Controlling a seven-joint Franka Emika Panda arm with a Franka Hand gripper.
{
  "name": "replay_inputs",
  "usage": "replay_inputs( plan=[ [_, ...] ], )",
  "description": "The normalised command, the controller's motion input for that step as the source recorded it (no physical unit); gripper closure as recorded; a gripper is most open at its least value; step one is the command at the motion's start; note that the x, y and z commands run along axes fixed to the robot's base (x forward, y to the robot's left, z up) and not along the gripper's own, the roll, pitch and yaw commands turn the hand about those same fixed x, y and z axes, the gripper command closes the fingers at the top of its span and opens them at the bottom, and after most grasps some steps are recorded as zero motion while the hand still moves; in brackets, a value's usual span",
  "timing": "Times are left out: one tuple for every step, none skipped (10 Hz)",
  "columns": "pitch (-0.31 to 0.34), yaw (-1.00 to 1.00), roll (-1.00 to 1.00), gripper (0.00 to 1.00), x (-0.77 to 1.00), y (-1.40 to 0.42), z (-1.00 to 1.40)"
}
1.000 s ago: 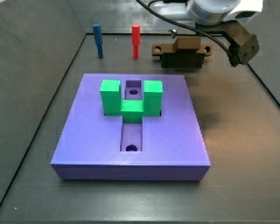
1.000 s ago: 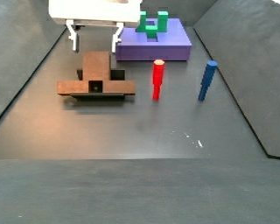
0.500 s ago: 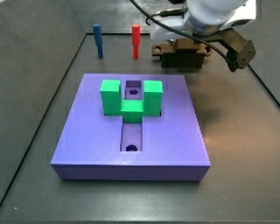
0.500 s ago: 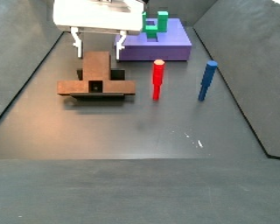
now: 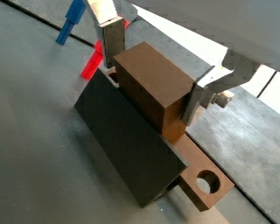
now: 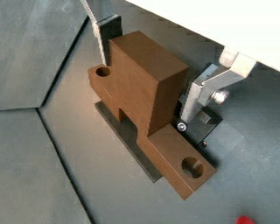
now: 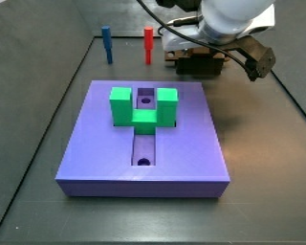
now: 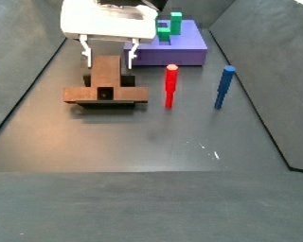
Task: Pick up the brown object. Move up. Place the brown object on the fixture. Regrasp the brown object. Move to above the board. Insert the brown object.
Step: Regrasp the brown object.
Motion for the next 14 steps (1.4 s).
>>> replay_inputs(
  plan=[
    [0.000, -0.01, 0.30, 0.00, 0.17, -0.13, -0.02],
    [0.006, -0.06, 0.37, 0.00, 0.21, -0.15, -0.02],
    [0.000, -0.05, 0.31, 0.00, 0.15, -0.13, -0.05],
    [0.000, -0.03, 0.26, 0.00, 0.13, -0.10, -0.07],
    [0.000, -0.01, 0.21, 0.00, 0.09, -0.05, -0.10],
    [0.000, 0.00, 0.05, 0.00, 0.01, 0.00, -0.09],
    [0.000, 0.01, 0.00, 0.00, 0.00, 0.00, -0.07],
    [0.000, 0.02, 0.00, 0.00, 0.00, 0.00, -0.05],
    [0.000, 0.01, 0.01, 0.00, 0.00, 0.00, -0.03],
    [0.000, 0.01, 0.04, 0.00, 0.00, 0.00, -0.03],
    [0.000, 0.00, -0.01, 0.00, 0.00, 0.00, 0.00],
    [0.194, -0.25, 0.06, 0.00, 0.07, 0.00, 0.00],
    [0.374, -0.32, 0.22, 0.00, 0.23, 0.00, 0.00],
    [0.183, -0.11, 0.08, 0.00, 0.07, 0.00, 0.00]
  ],
)
